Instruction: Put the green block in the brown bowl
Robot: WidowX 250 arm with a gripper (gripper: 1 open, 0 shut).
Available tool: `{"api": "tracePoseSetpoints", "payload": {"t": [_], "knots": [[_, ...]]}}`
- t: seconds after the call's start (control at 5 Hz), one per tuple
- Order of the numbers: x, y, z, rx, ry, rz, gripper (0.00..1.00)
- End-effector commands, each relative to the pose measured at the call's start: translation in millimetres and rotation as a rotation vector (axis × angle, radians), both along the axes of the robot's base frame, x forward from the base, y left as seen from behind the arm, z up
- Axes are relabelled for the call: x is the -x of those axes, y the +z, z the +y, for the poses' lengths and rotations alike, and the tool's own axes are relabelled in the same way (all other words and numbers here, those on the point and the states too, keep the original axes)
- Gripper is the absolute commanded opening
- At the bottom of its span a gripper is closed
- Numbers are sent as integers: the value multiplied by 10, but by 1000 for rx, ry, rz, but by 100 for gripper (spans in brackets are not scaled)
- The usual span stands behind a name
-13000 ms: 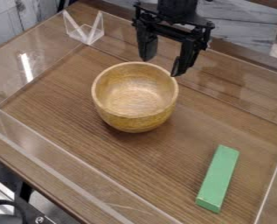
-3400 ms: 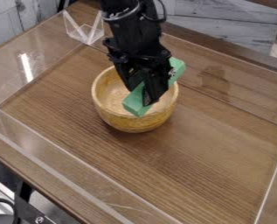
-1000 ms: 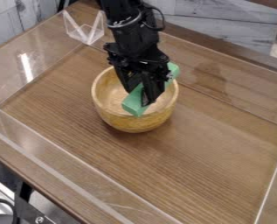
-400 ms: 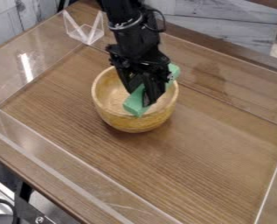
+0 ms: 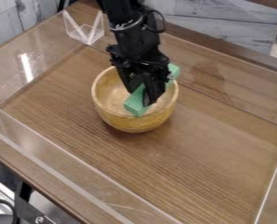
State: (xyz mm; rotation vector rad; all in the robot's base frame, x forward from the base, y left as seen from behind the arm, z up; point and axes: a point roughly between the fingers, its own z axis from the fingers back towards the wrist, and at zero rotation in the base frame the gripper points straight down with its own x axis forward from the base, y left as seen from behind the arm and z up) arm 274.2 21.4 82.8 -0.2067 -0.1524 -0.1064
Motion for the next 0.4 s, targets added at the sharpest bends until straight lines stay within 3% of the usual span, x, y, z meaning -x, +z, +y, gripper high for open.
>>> {"api": "tracePoseSetpoints", "payload": {"t": [0.0, 0.2], "knots": [[-134, 147, 63, -11, 11, -64, 0], [-149, 132, 70, -10, 10, -65, 0]]}}
